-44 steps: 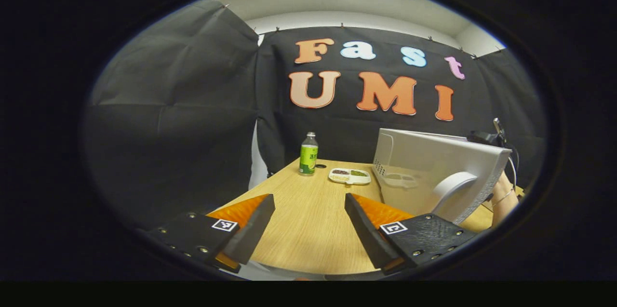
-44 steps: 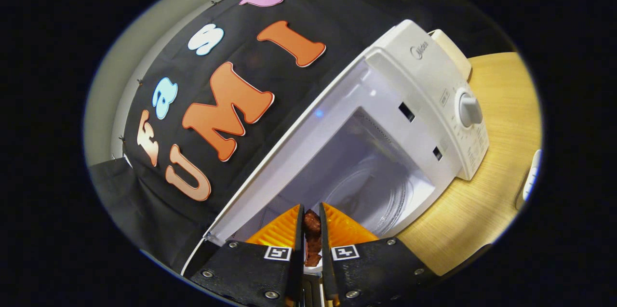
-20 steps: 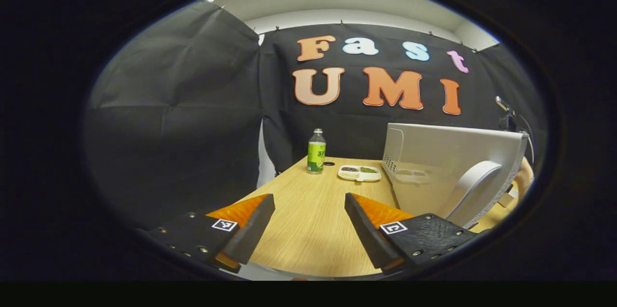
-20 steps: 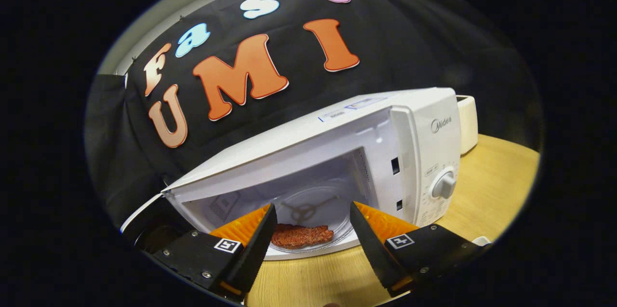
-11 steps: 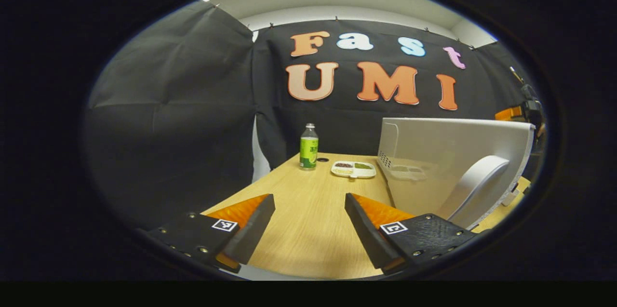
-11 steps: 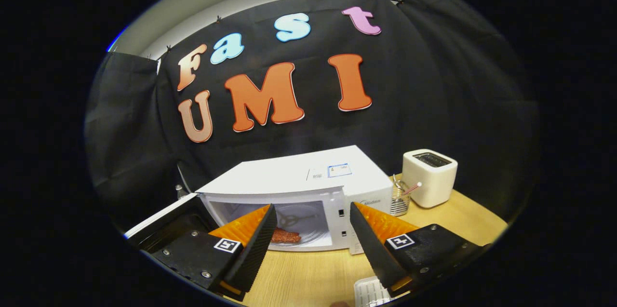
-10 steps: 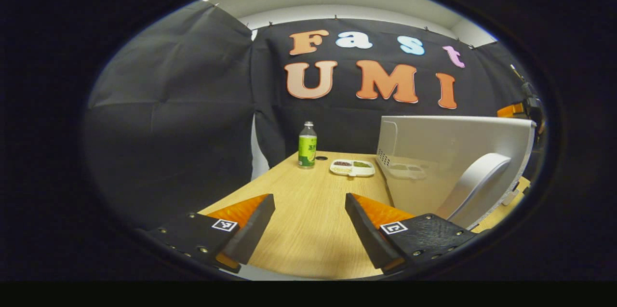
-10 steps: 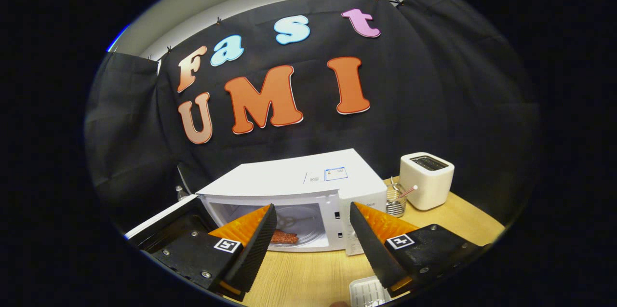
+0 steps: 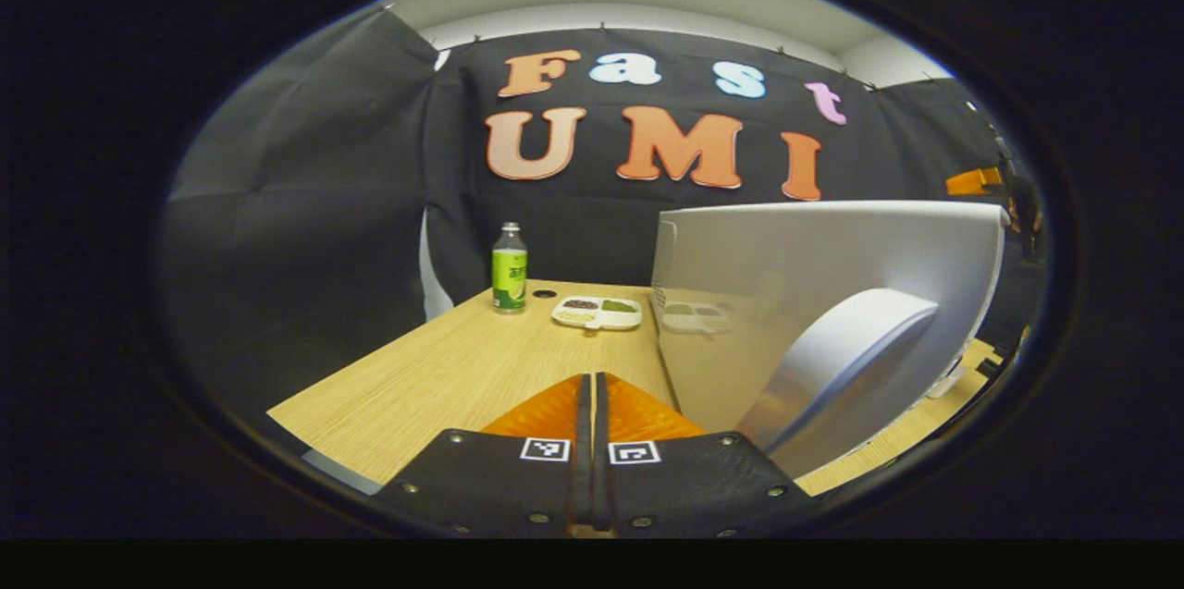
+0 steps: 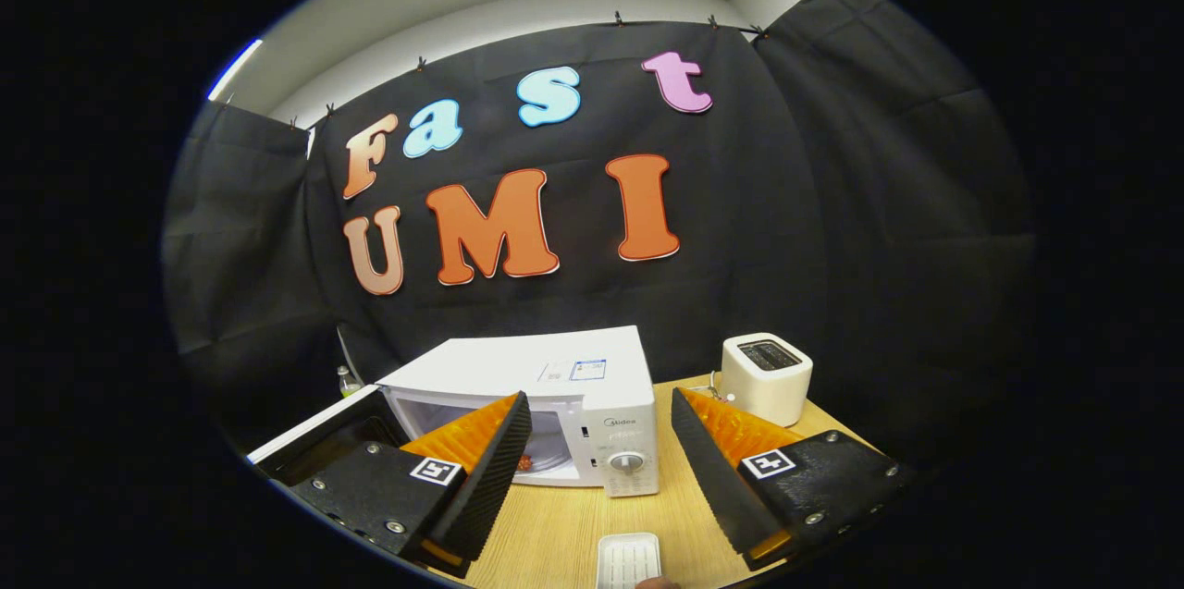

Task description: Open the microwave oven with the left hand, put the food in, and close the microwave oven.

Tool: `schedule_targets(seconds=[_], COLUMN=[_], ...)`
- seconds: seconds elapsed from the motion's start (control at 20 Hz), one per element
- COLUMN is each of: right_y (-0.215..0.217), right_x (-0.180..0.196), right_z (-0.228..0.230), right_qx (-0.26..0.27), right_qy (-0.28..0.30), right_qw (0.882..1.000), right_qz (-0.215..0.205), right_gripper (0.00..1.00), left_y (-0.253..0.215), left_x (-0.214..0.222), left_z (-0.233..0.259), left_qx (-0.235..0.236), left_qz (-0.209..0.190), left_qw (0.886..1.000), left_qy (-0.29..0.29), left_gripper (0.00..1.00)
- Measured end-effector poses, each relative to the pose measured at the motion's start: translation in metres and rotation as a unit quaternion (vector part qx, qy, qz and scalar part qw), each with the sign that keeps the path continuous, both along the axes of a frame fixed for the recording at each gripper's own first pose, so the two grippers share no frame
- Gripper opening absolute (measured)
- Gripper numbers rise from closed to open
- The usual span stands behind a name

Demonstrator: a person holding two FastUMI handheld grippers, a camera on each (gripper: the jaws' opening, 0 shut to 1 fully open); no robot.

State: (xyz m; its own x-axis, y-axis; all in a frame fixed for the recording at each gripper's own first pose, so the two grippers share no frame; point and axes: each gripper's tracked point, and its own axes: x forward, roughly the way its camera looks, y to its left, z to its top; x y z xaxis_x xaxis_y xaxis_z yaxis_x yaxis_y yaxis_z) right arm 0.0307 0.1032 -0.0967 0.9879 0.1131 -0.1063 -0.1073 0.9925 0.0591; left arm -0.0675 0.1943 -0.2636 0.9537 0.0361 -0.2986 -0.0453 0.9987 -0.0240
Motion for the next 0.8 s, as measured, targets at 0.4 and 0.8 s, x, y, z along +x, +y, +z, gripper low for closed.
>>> schedule_targets(seconds=[0.4,0.8], right_y=[-0.056,-0.095], right_x=[-0.02,-0.025], right_z=[0.023,0.041], right_qx=[0.002,-0.008], right_qy=[-0.022,-0.039], right_qw=[0.999,0.998], right_qz=[-0.032,-0.053], right_gripper=[0.94,0.94], left_y=[-0.126,-0.207], left_x=[0.032,0.084], left_z=[0.021,0.018], left_qx=[-0.016,-0.008], left_qz=[-0.1,-0.137], left_qw=[0.995,0.99], left_qy=[-0.024,-0.026], left_gripper=[0.0,0.0])
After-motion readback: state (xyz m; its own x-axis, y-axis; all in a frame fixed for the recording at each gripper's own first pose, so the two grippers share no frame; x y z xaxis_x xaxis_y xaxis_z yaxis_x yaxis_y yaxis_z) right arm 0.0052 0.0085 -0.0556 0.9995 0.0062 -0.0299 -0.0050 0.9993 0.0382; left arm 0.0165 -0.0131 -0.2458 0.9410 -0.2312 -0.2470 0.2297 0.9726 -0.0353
